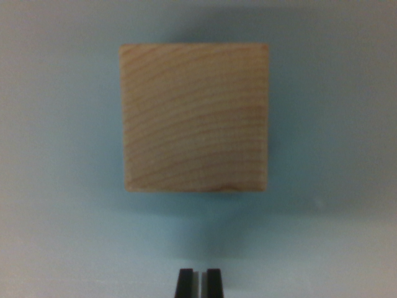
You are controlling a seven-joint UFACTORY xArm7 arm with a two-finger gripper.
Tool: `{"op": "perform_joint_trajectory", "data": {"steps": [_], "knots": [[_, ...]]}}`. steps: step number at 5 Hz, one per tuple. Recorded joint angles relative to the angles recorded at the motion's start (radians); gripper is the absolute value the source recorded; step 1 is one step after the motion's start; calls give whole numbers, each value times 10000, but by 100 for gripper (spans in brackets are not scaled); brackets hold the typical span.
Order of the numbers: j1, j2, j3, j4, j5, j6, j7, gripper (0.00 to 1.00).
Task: Push wooden cube
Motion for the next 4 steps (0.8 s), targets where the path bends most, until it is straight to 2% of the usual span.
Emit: {"op": "perform_joint_trajectory", "data": {"steps": [2, 3, 4], "knots": [[0, 0, 0, 0, 0, 0, 0, 0], [0, 0, 0, 0, 0, 0, 0, 100], [0, 1, 0, 2, 0, 0, 0, 100]]}}
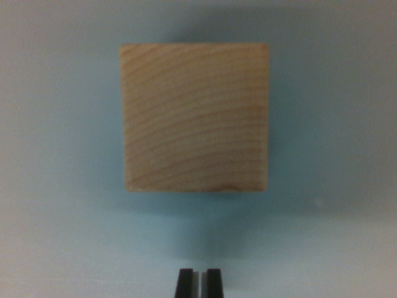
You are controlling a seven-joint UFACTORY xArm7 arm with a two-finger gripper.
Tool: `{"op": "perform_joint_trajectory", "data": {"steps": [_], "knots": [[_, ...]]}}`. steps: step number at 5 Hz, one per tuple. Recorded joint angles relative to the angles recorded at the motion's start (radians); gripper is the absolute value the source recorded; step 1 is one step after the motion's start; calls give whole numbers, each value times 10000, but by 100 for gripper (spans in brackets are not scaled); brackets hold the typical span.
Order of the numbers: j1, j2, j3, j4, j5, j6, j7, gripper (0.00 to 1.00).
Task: Push wooden cube
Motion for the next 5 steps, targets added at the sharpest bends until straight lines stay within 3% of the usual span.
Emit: {"op": "perform_joint_trajectory", "data": {"steps": [5], "knots": [[0, 143, -5, 232, -4, 89, -6, 100]]}}
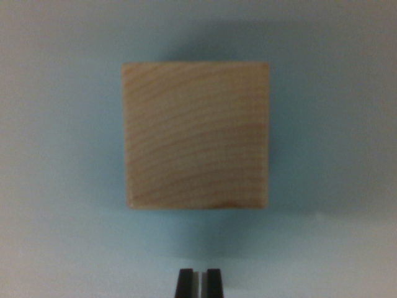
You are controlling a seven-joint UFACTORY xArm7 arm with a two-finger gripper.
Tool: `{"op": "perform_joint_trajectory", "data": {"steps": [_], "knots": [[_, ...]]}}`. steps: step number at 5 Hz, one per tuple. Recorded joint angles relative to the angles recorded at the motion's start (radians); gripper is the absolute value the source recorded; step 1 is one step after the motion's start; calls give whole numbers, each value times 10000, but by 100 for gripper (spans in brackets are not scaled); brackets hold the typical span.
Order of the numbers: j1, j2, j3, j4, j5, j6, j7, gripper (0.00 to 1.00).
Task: Push wooden cube
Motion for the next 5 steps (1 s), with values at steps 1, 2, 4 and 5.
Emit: {"op": "perform_joint_trajectory", "data": {"steps": [1, 2, 4, 5], "knots": [[0, 140, -5, 227, -4, 87, -6, 100], [0, 140, -5, 227, -4, 87, -6, 100], [-1, 327, -11, 532, -8, 205, -15, 100], [-1, 550, -19, 894, -14, 344, -24, 100]]}}
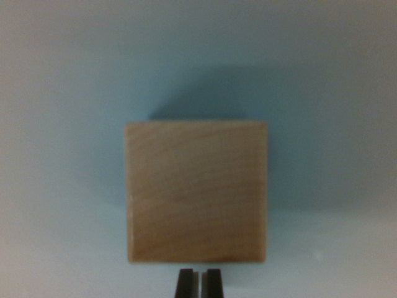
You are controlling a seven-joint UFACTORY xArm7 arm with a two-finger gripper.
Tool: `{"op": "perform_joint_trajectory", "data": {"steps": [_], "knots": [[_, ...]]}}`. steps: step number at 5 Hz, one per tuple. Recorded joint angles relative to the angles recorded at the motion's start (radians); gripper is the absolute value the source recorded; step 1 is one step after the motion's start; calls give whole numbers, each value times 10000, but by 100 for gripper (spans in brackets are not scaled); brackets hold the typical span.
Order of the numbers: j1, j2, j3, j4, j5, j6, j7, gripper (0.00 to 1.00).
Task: Push wooden cube
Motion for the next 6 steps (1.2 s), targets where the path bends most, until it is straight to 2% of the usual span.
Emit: {"op": "perform_joint_trajectory", "data": {"steps": [1, 2, 3, 4, 5, 6], "knots": [[0, 0, 0, 0, 0, 0, 0, 100], [-1, 251, -9, 408, -6, 157, -11, 100], [-1, 251, -9, 408, -6, 157, -11, 100], [-1, 523, -18, 850, -13, 327, -23, 100], [-1, 523, -18, 850, -13, 327, -23, 100], [-2, 812, -28, 1320, -21, 508, -36, 100]]}}
